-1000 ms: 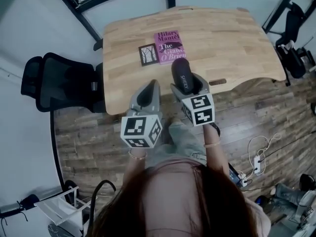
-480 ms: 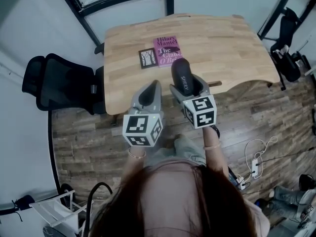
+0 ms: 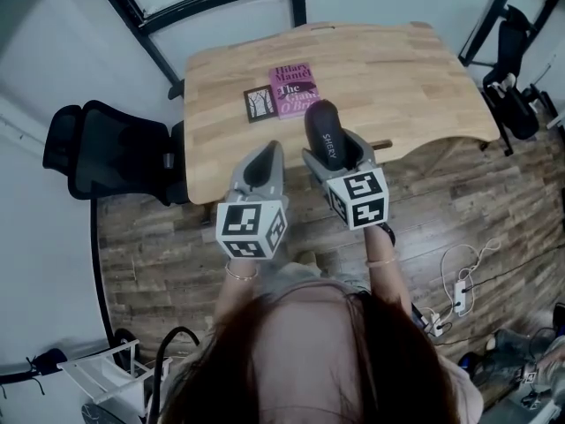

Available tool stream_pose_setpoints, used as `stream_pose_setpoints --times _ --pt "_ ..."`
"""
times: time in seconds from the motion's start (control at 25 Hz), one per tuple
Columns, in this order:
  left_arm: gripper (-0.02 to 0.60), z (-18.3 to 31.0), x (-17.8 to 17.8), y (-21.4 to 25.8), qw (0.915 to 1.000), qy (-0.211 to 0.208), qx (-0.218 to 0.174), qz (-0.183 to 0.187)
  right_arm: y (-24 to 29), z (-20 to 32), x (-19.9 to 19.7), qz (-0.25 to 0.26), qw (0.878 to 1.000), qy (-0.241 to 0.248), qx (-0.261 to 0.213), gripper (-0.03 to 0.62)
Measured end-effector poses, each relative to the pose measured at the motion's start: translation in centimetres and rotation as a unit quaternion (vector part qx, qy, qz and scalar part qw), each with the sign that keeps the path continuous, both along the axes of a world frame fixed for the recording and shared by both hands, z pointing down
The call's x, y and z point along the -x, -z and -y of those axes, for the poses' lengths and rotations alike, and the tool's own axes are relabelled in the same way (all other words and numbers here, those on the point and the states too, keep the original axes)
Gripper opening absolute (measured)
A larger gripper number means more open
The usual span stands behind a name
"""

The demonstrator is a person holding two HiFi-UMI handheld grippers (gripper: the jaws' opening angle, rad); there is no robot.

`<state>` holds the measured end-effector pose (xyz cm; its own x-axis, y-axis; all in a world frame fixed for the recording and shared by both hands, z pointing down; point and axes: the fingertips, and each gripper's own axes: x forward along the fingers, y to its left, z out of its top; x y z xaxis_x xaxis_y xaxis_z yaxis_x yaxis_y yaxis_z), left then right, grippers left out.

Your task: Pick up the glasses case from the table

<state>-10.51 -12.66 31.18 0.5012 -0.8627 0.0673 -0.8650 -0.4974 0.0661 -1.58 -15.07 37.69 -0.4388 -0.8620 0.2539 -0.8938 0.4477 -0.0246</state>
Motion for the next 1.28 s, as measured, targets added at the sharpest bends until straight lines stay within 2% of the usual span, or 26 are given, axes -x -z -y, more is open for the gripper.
stream_pose_setpoints --times 0.56,0.8,1.28 --pt "0.002 -3.6 -2.9 0.8 0.9999 0.006 -0.004 0.012 1.7 -3.4 -2.6 0.007 1.0 0.013 -0.017 0.365" --pt "0.002 -4.3 -3.8 0.7 0.9995 0.001 -0.007 0.029 2.5 -4.2 -3.5 0.005 1.0 0.011 -0.027 0.365" --pt "0.002 -5.7 -5.3 1.3 0.9995 0.001 -0.01 0.028 3.4 -6.2 -5.2 0.0 0.999 0.006 -0.036 0.365"
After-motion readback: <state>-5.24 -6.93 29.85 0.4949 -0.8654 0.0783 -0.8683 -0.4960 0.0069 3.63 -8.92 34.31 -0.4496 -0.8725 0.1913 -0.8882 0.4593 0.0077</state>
